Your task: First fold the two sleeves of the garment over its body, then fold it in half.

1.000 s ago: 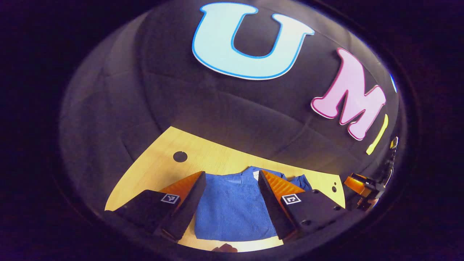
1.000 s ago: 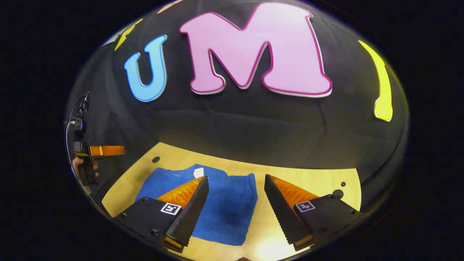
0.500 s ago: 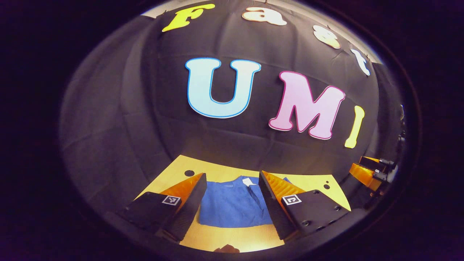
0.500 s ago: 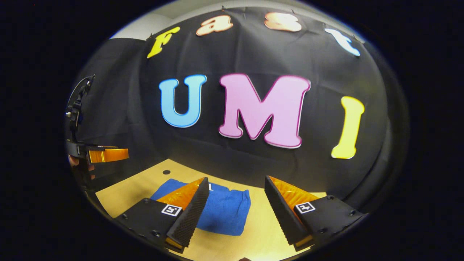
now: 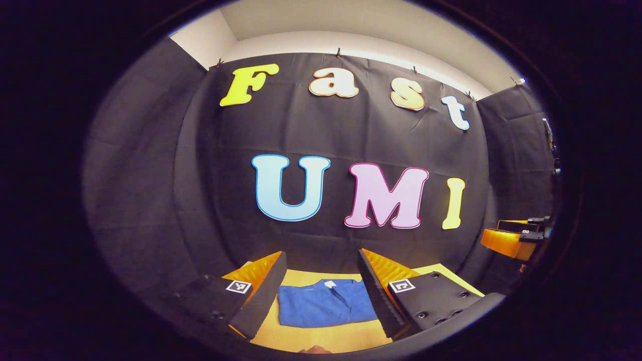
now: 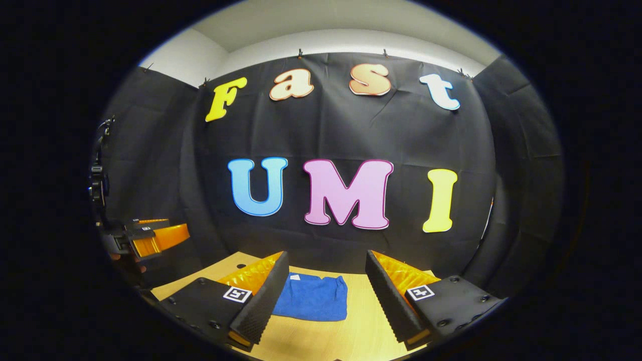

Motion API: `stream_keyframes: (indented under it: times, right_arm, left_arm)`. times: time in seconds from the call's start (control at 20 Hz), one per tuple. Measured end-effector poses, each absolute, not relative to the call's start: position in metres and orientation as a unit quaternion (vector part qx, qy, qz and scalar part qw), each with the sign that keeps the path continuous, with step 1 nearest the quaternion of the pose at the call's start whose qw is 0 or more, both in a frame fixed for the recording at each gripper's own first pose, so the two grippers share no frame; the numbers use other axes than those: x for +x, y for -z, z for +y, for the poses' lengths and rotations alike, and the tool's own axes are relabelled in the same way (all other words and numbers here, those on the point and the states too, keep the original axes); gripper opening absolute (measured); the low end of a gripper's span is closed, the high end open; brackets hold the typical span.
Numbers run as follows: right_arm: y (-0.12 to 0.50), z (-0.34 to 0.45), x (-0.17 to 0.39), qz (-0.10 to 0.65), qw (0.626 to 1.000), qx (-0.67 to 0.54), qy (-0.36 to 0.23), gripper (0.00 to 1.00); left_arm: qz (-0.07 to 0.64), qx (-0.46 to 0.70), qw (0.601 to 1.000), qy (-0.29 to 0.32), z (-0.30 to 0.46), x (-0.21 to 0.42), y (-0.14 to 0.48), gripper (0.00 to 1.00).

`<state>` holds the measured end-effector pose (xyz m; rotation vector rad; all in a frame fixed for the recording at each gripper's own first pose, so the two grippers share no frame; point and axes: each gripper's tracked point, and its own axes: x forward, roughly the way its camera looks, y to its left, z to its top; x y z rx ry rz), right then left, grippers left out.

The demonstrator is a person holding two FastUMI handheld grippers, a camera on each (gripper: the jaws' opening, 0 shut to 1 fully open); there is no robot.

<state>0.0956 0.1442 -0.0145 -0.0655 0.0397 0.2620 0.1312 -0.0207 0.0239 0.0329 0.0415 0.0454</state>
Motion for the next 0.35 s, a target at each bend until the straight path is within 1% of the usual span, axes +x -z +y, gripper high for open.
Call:
stream_keyframes:
  times: [0.05, 0.1, 0.2, 0.25, 0.3, 0.35]
  right_arm:
    - [0.007, 0.145, 0.088, 0.011, 0.991, -0.025, -0.135, 0.96]
    - [-0.002, 0.139, 0.082, 0.002, 0.991, -0.024, -0.134, 0.86]
    - [-0.017, 0.126, 0.074, -0.017, 0.991, -0.026, -0.127, 0.85]
    - [-0.017, 0.125, 0.071, -0.013, 0.991, -0.027, -0.132, 1.0]
    - [-0.017, 0.125, 0.063, -0.013, 0.99, -0.026, -0.141, 0.86]
    - [-0.021, 0.121, 0.062, -0.021, 0.989, -0.031, -0.146, 0.86]
  left_arm:
    - [0.008, 0.015, 1.0, -0.026, -0.024, 0.122, -0.032, 0.8]
    - [-0.004, 0.015, 1.0, -0.026, -0.03, 0.112, -0.039, 0.83]
    - [-0.027, 0.021, 0.999, -0.036, -0.043, 0.095, -0.05, 0.82]
    - [-0.029, 0.025, 0.998, -0.046, -0.05, 0.09, -0.053, 0.82]
    - [-0.03, 0.028, 0.998, -0.052, -0.058, 0.083, -0.056, 0.8]
    - [-0.035, 0.027, 0.998, -0.051, -0.067, 0.079, -0.059, 0.8]
